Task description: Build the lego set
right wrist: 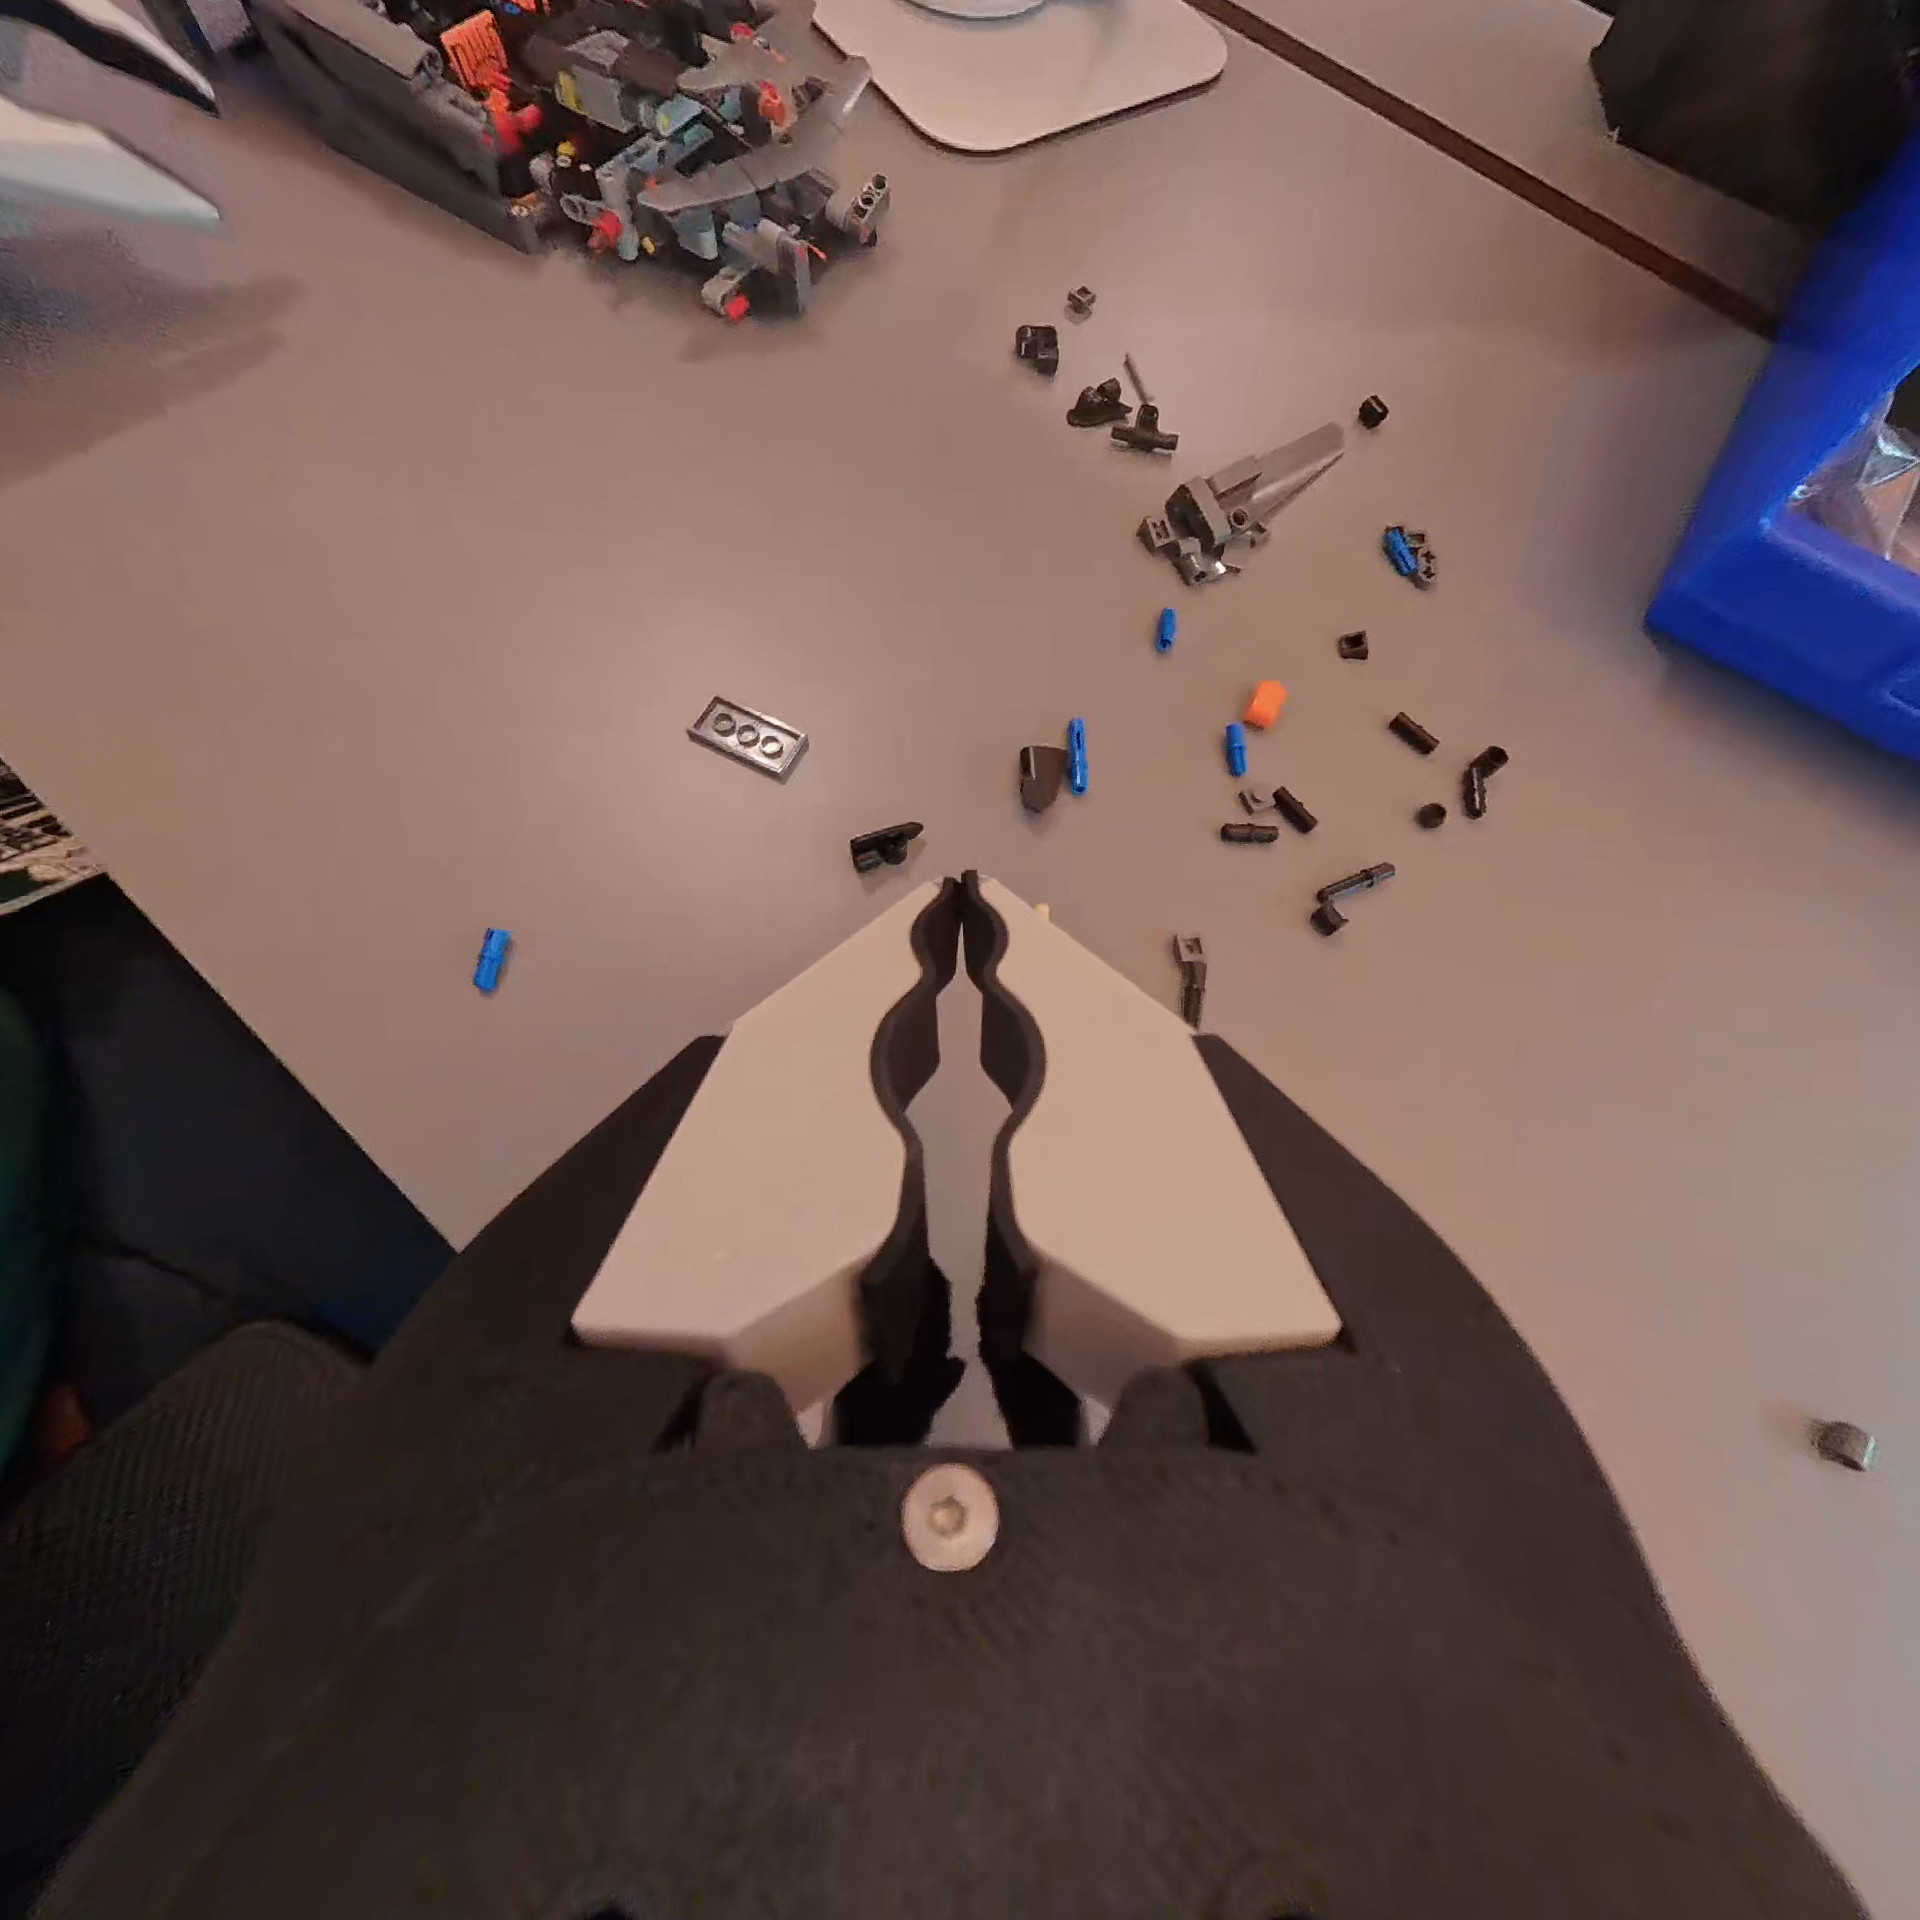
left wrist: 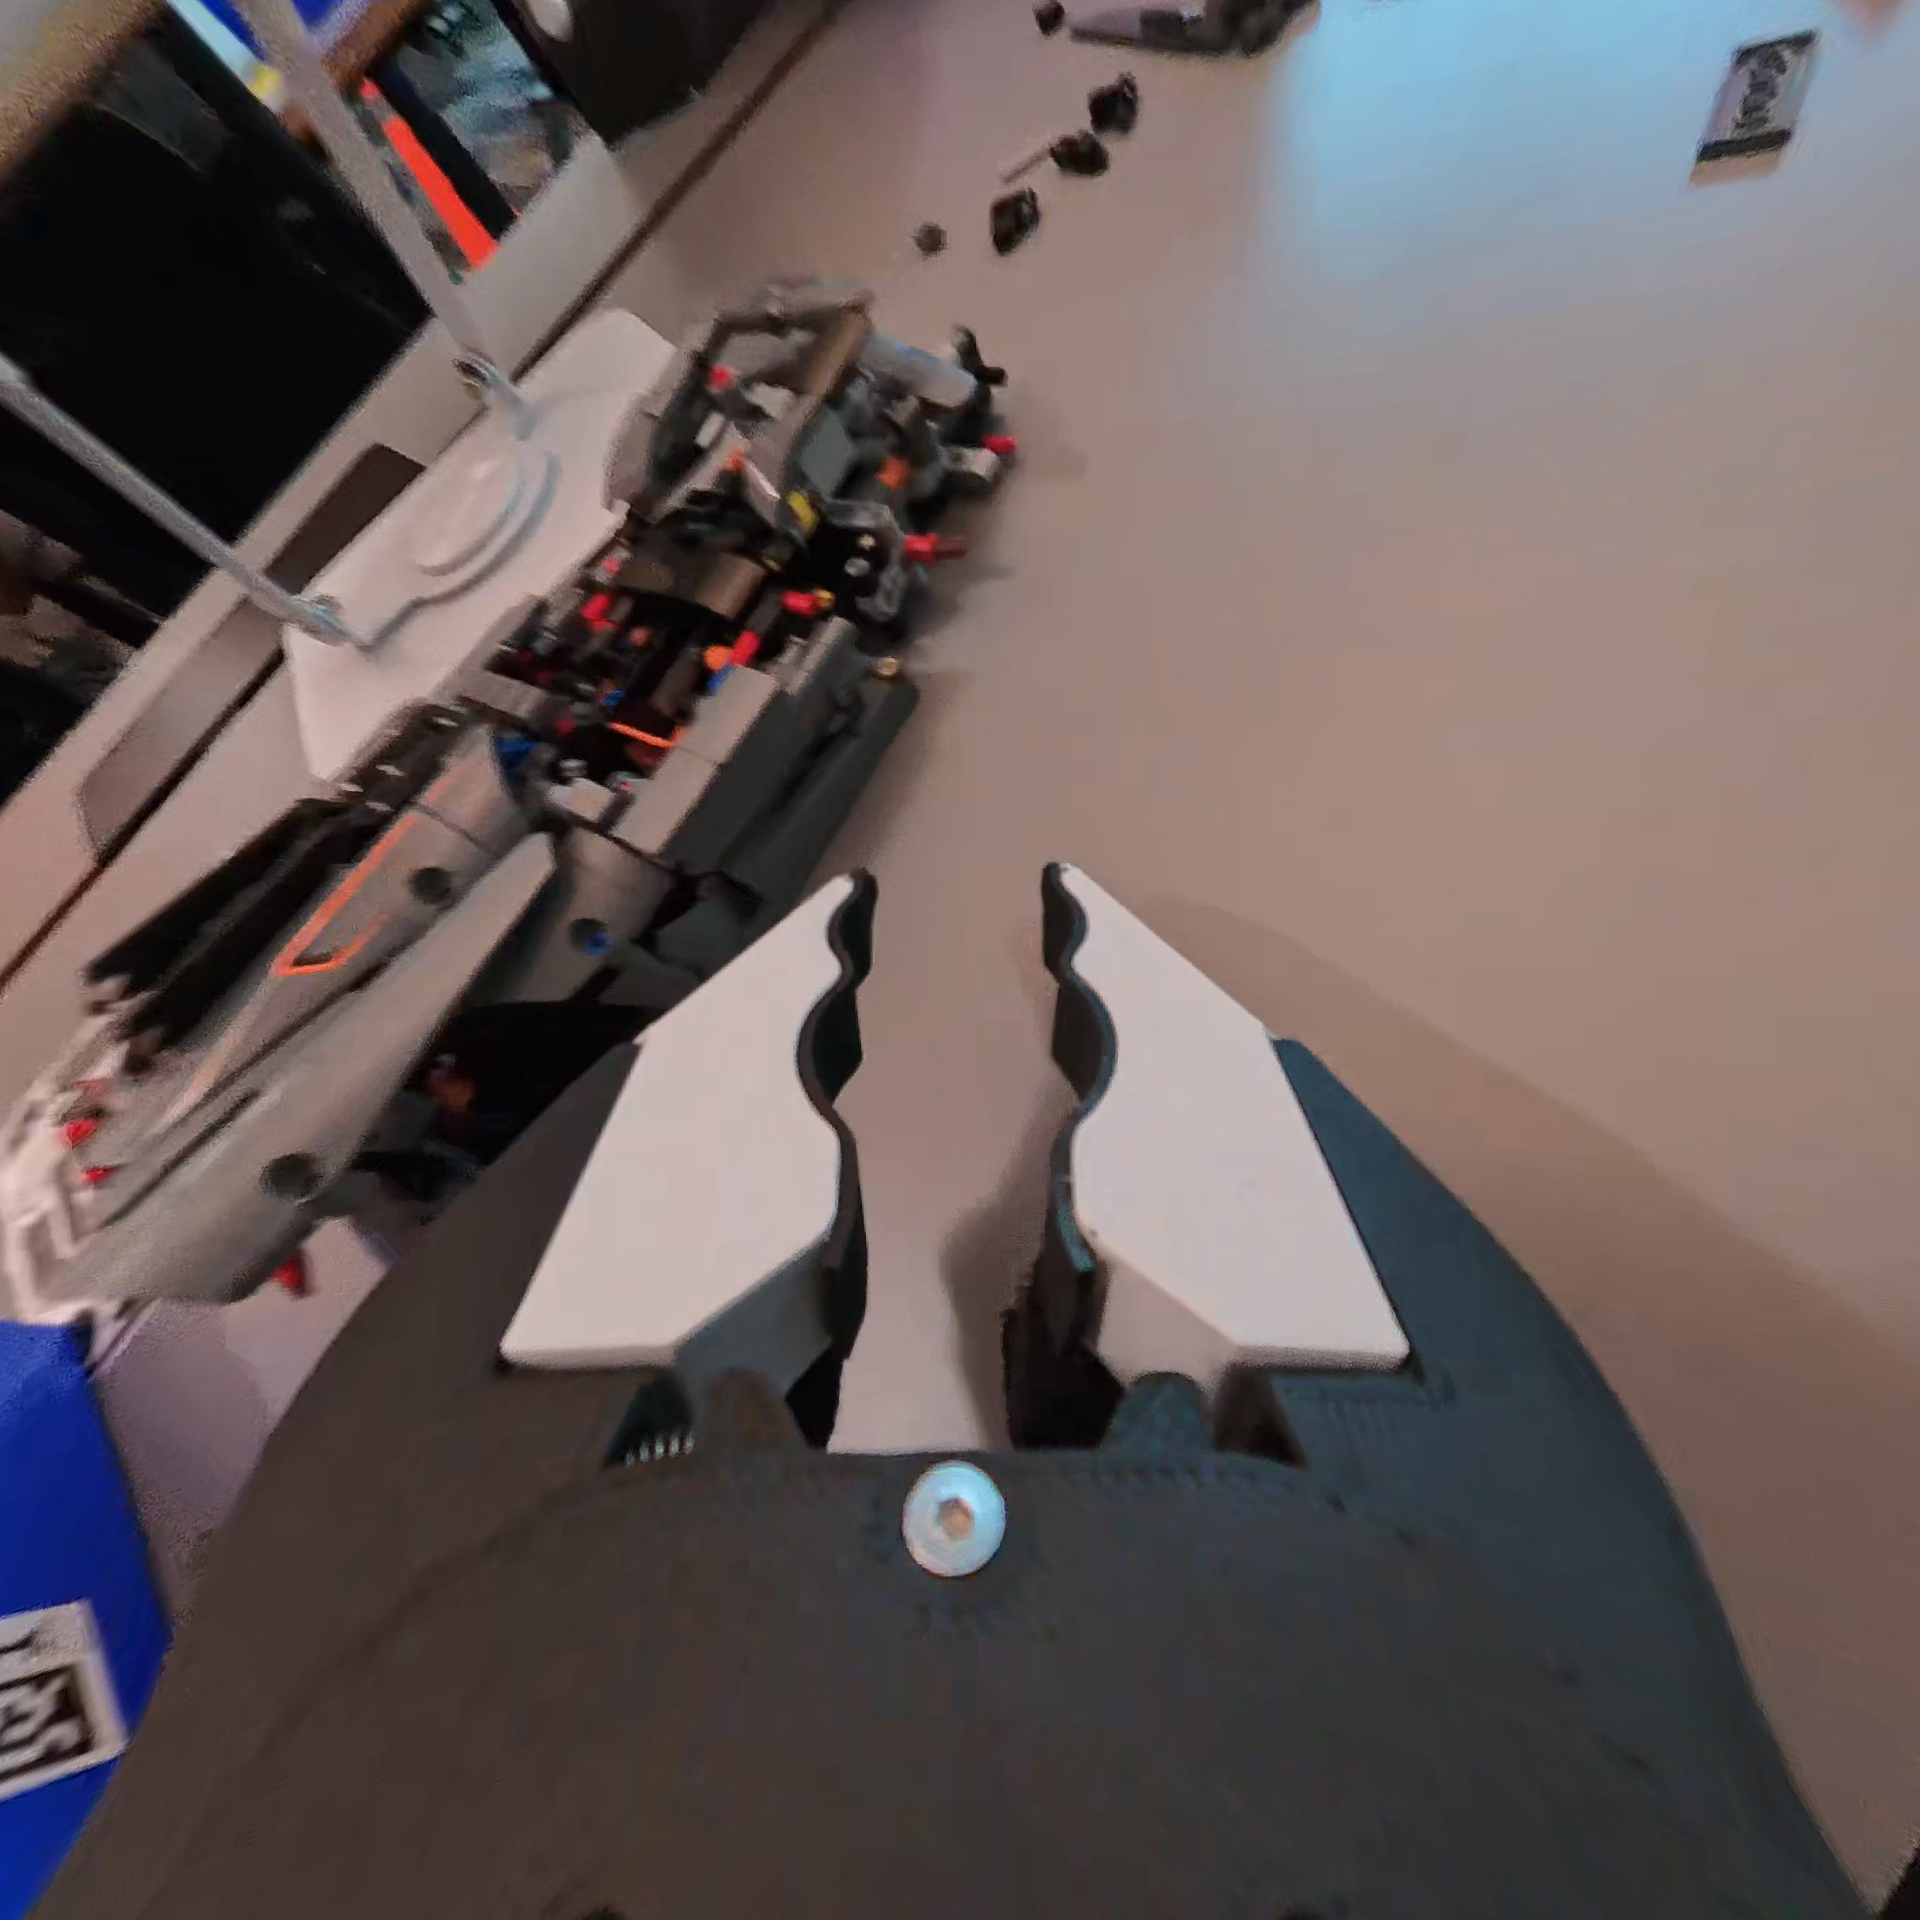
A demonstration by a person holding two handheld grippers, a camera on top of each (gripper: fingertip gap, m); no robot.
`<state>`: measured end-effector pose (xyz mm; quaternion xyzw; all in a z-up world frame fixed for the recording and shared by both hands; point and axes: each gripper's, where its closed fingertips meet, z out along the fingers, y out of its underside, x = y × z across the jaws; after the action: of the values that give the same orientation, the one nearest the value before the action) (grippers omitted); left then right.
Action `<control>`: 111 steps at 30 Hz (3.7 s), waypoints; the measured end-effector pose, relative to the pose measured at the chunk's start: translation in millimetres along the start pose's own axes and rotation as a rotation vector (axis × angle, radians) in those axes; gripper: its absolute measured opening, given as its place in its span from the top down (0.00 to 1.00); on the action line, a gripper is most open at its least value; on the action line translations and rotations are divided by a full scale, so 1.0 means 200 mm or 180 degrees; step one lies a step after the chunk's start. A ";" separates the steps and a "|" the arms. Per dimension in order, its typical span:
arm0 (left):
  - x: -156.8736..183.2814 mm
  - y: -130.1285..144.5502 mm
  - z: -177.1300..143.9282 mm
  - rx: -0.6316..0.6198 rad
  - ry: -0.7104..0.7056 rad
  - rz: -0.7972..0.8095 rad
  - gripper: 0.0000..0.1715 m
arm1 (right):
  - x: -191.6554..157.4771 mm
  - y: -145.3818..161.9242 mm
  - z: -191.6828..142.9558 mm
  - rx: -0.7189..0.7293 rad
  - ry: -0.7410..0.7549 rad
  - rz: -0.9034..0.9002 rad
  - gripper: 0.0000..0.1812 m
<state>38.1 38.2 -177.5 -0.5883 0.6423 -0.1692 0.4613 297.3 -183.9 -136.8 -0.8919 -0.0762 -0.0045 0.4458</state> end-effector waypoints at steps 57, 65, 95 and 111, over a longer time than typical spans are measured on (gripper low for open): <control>0.03 -0.18 -0.01 0.0579 0.0266 -0.0332 0.71 | -0.42 -0.87 0.47 0.0811 -0.2567 0.1052 0.96; 0.09 -0.56 -0.18 0.1760 0.1320 -0.1423 0.73 | -0.81 -0.91 0.39 0.0853 -0.3922 0.1276 0.96; 0.09 -0.66 -0.15 0.1779 0.2054 -0.1486 1.00 | -0.83 -0.88 0.54 0.0922 -0.2666 0.0349 0.84; 0.18 -0.70 -0.06 0.1227 0.2230 -0.0899 0.98 | -0.82 -0.89 0.49 0.1013 -0.3074 0.0659 1.00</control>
<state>116.6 -34.3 -79.1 -0.4804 0.6299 -0.5375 0.2889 103.7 -23.2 -66.5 -0.7163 -0.1843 0.4633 0.4881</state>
